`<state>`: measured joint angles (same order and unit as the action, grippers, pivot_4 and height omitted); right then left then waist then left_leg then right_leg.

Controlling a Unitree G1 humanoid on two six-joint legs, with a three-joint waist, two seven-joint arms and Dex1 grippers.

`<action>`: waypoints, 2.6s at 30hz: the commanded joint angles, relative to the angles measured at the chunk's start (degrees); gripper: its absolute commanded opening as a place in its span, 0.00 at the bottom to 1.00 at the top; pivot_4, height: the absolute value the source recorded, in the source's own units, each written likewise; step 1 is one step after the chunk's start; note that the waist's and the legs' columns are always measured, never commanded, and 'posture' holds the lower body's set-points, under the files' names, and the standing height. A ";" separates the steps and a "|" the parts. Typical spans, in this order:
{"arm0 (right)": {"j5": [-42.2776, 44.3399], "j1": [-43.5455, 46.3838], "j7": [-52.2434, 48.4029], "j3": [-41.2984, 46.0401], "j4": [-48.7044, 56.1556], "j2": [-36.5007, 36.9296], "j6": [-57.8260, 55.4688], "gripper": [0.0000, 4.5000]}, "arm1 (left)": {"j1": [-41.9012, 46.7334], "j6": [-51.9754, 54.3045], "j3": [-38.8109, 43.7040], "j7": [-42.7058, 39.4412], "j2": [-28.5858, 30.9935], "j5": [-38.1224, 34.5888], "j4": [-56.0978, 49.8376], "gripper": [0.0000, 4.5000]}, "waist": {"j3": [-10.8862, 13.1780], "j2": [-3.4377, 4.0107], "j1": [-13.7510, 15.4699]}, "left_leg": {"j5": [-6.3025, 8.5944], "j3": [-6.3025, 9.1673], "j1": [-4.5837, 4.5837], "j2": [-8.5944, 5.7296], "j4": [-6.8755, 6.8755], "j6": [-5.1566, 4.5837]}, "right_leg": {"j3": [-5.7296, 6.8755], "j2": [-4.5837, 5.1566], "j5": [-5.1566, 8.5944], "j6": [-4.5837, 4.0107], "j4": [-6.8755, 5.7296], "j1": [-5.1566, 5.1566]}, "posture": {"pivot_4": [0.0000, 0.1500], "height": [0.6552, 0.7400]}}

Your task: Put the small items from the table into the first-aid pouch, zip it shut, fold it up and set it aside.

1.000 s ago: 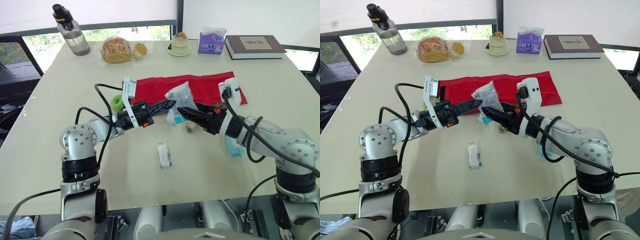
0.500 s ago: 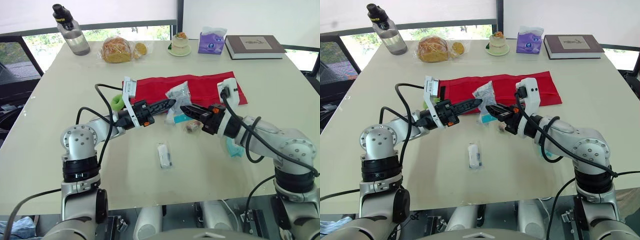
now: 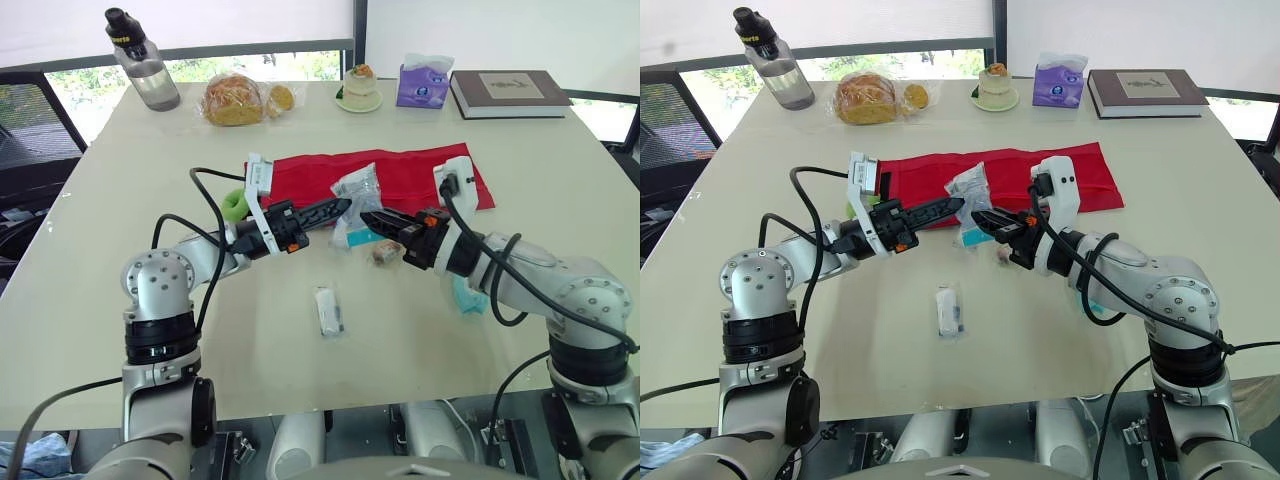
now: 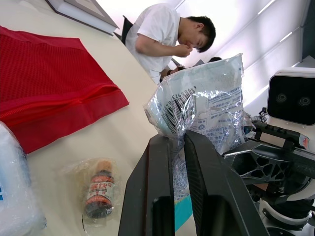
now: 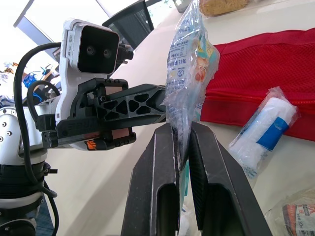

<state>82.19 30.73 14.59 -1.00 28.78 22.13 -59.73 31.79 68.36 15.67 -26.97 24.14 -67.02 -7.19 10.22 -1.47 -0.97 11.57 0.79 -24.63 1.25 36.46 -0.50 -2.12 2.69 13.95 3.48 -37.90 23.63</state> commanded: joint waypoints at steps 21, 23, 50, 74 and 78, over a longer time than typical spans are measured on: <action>1.10 -1.11 10.39 -0.81 0.00 -6.21 3.46 0.55 | 0.50 -2.17 -0.04 -0.11 -0.49 -1.76 -2.20 0.00 | 0.00 0.00 -0.02 | 0.00 0.04 -0.01 0.00 0.00 0.00 | 0.03 0.00 0.00 0.00 0.00 0.00 | 1.00 1.00; 1.30 -1.39 10.83 -0.68 0.08 -5.94 3.58 0.35 | 0.41 -2.46 -0.12 -0.12 -0.55 -1.61 -2.12 0.00 | 0.00 0.00 -0.02 | 0.00 0.04 -0.02 0.00 0.00 0.00 | 0.04 0.00 0.00 0.00 0.00 0.00 | 1.00 1.00; 2.21 -2.87 5.81 0.77 0.34 -1.00 4.24 0.03 | -0.03 -2.81 1.96 -2.18 5.18 -1.86 0.30 0.31 | 0.01 0.01 -0.13 | 0.00 0.08 -0.03 0.00 0.00 0.00 | 0.07 -0.01 0.01 -0.01 0.01 0.00 | 1.00 1.00; -0.85 -6.14 2.61 -0.12 1.42 0.69 5.21 0.03 | 2.72 -50.32 -27.60 -6.11 19.78 62.44 19.79 0.99 | 0.02 0.03 0.23 | 0.00 0.02 -0.09 0.02 -0.04 0.00 | 0.05 0.03 0.01 -0.02 0.09 0.04 | 1.00 1.00; -1.74 -6.01 2.08 -0.23 1.33 0.49 4.97 0.03 | 7.63 -56.25 -30.04 -4.19 17.16 69.38 28.39 0.99 | 0.02 0.02 0.25 | 0.00 0.03 -0.11 0.02 -0.04 0.00 | 0.07 0.01 0.00 0.00 0.07 0.08 | 1.00 1.00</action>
<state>80.60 24.07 17.47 -1.48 28.13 22.73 -55.66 37.15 15.31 -14.24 -32.55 41.66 -0.98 18.83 10.24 -1.44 -0.72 11.57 0.82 -24.74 1.27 36.43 -0.50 -2.05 2.71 13.95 3.47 -37.84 23.71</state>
